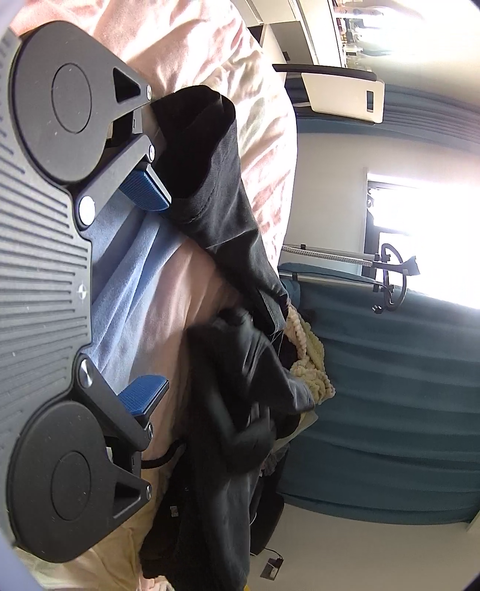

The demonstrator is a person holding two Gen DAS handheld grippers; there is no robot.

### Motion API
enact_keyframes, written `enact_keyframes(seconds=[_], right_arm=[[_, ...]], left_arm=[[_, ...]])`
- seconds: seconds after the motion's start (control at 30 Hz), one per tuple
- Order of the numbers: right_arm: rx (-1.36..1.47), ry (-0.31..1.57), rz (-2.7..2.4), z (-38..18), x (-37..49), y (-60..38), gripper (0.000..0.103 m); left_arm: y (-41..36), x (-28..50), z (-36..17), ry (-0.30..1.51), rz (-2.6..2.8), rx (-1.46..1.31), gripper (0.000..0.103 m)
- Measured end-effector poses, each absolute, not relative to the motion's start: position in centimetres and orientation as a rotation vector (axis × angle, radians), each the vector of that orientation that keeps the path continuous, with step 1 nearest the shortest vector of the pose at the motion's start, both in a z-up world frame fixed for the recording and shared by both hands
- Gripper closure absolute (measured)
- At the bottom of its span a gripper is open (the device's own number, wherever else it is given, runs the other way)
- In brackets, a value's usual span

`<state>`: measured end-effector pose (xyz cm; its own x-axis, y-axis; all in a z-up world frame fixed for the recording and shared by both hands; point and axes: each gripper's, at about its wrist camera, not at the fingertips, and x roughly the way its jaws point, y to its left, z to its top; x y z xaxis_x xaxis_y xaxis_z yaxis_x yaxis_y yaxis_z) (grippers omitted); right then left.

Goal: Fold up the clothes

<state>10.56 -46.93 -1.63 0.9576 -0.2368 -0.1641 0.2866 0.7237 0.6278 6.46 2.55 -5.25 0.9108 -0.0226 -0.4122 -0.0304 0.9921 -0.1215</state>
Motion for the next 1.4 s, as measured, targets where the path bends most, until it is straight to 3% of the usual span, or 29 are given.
enact_keyframes(seconds=[0.13, 0.3, 0.53, 0.7, 0.73, 0.77, 0.8, 0.83, 1.07, 1.4], right_arm=[[0.771, 0.044, -0.442, -3.8, 9.2, -52.1, 0.095], [0.789, 0.214, -0.486, -10.1, 9.6, -54.3, 0.095], [0.760, 0.265, -0.467, -12.0, 9.0, -53.6, 0.089], [0.762, 0.285, -0.415, -11.0, 7.2, -52.6, 0.068], [0.780, 0.289, -0.404, -10.6, 7.0, -52.4, 0.059], [0.794, 0.296, -0.408, -10.2, 6.6, -52.0, 0.032], [0.795, 0.300, -0.448, -9.6, 6.0, -51.3, 0.012], [0.780, 0.287, -0.501, -8.7, 5.4, -50.3, 0.000], [0.612, 0.280, -0.451, -4.3, 2.9, -44.9, 0.000], [0.541, 0.336, -0.404, -2.4, 0.9, -36.9, 0.000]], left_arm=[[2.0, 6.6, -5.3, 0.423, -0.005, -0.103, 0.006], [1.3, 7.6, -6.1, 0.440, -0.010, -0.062, 0.006], [0.9, 7.9, -6.5, 0.447, -0.013, -0.022, 0.006], [0.6, 6.8, -5.9, 0.422, -0.033, -0.007, 0.006], [0.6, 6.5, -5.7, 0.415, -0.036, -0.004, 0.006], [0.6, 6.3, -5.6, 0.409, -0.040, -0.002, 0.006], [0.6, 6.0, -5.4, 0.402, -0.045, 0.000, 0.006], [0.6, 5.6, -5.2, 0.394, -0.051, 0.002, 0.006], [0.4, 4.1, -4.4, 0.354, -0.093, 0.019, 0.006], [-3.7, 3.5, -5.2, 0.333, -0.186, 0.220, 0.006]])
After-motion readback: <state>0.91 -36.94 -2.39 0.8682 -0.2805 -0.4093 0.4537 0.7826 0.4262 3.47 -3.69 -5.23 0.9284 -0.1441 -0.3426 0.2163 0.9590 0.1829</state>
